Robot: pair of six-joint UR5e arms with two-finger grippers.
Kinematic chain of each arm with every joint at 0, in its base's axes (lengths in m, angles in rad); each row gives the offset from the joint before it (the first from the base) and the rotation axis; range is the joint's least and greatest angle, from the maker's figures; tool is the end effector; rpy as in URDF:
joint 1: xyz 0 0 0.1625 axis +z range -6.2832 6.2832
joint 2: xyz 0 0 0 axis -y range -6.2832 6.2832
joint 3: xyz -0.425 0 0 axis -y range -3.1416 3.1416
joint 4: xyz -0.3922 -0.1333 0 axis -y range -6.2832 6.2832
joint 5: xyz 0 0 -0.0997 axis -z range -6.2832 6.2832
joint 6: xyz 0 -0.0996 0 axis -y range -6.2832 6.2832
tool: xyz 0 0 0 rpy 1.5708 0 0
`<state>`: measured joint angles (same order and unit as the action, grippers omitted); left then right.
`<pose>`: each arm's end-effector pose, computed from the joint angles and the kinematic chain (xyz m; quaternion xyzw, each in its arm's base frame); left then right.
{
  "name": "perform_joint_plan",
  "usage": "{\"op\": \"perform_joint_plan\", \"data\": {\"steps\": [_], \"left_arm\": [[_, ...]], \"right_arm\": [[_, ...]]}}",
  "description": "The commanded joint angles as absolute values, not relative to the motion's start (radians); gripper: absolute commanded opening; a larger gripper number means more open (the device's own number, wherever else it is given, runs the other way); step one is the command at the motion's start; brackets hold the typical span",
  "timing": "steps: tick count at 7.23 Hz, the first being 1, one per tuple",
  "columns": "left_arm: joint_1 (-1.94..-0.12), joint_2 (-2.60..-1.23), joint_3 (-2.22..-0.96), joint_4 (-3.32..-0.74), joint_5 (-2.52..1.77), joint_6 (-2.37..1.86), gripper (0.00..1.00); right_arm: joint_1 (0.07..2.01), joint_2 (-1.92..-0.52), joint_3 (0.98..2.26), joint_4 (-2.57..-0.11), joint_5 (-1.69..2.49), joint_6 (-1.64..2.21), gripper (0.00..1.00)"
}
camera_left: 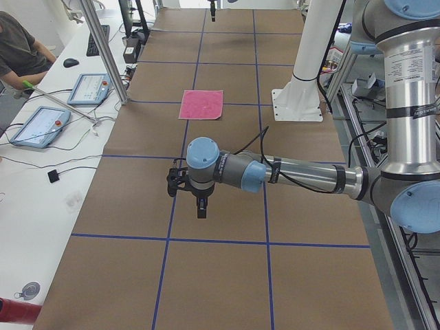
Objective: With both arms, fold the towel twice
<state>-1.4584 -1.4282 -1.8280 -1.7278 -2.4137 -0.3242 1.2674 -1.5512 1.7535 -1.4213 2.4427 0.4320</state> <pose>-0.0089 -0.4469 0.5754 0.0328 0.4225 -0.0405 0.9049 -0.0974 -0.5020 0.5344 -0.0014 -0.4450 -0.0164 0.8954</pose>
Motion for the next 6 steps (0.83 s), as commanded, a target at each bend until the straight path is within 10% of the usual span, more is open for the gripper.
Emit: {"op": "perform_joint_plan", "data": {"steps": [1, 6], "left_arm": [[-1.436, -1.428, -1.819, -1.743, -2.411, -0.322, 1.0], [-1.428, -1.43, -1.821, -1.784, -2.413, -0.325, 1.0]], "right_arm": [[1.091, -1.514, 1.779, -1.141, 2.406, 0.917, 1.0], [0.627, -1.263, 1.844, -1.134, 2.023, 1.726, 1.0]]}}
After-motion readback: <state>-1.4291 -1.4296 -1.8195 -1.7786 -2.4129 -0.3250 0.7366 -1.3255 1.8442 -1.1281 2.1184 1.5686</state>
